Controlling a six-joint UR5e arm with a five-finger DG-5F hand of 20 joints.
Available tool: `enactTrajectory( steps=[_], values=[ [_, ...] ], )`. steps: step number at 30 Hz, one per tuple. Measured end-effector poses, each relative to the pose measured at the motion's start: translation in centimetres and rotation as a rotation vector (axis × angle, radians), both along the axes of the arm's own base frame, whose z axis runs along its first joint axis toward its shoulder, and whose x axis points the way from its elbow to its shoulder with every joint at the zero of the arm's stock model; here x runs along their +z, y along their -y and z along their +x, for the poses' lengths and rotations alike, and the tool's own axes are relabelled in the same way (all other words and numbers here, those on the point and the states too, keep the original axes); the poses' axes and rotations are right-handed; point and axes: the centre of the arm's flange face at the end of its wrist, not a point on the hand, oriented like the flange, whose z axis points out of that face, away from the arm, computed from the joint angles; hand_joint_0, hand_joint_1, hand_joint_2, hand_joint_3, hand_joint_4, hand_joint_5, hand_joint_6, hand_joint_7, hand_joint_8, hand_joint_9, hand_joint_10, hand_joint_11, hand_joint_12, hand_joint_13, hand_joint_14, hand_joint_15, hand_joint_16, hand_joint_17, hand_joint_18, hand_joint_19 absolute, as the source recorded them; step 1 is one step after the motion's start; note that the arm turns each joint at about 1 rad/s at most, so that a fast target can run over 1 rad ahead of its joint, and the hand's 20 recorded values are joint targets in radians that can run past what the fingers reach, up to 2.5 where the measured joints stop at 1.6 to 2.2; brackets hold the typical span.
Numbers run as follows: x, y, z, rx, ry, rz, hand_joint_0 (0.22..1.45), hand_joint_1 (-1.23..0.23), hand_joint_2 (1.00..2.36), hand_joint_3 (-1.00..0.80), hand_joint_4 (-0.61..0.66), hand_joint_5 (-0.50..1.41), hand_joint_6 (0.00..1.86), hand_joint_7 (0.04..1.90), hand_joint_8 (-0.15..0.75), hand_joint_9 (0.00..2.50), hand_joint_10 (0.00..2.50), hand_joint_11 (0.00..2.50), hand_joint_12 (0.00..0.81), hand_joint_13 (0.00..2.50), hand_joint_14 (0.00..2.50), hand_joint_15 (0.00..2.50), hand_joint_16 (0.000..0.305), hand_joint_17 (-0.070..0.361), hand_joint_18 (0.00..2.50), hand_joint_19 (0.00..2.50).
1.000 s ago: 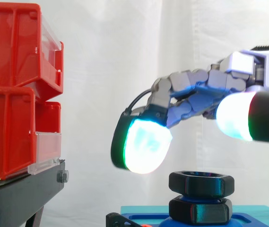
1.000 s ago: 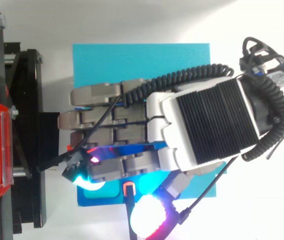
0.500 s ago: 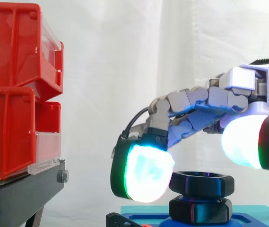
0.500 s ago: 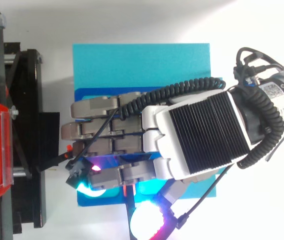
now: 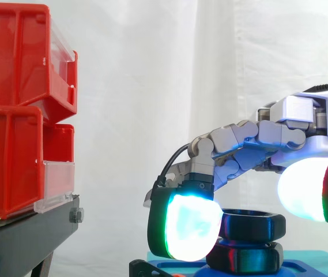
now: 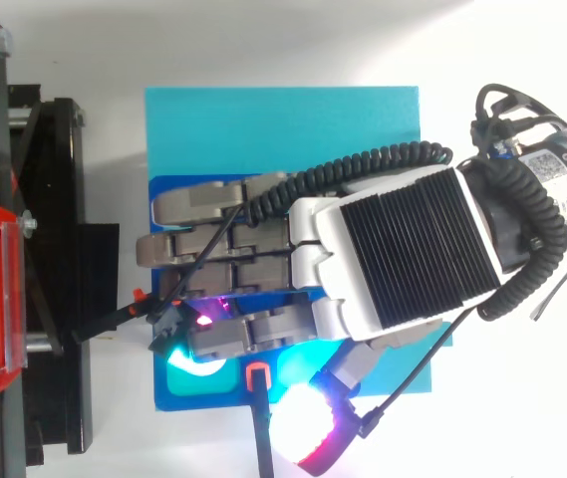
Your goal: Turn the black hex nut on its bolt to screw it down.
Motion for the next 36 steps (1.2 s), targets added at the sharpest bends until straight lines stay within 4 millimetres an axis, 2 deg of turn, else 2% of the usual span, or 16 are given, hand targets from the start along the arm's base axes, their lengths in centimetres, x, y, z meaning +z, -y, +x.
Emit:
enactTrajectory(
  steps=[21,36],
  values=[
    [0.1,2.3,-0.3,0.011,0.013,-0.005,0.49,-0.31,1.00,-0.50,0.26,-0.17,0.57,0.97,0.305,0.55,0.01,0.37,0.353,0.49,0.00,0.14,0.045,0.102,0.33,0.14],
    [0.2,4.9,-0.9,0.022,0.024,-0.013,0.49,-0.31,1.00,-0.50,0.26,-0.17,0.57,0.97,0.305,0.55,0.01,0.37,0.354,0.49,0.00,0.15,0.045,0.102,0.34,0.14]
  ],
)
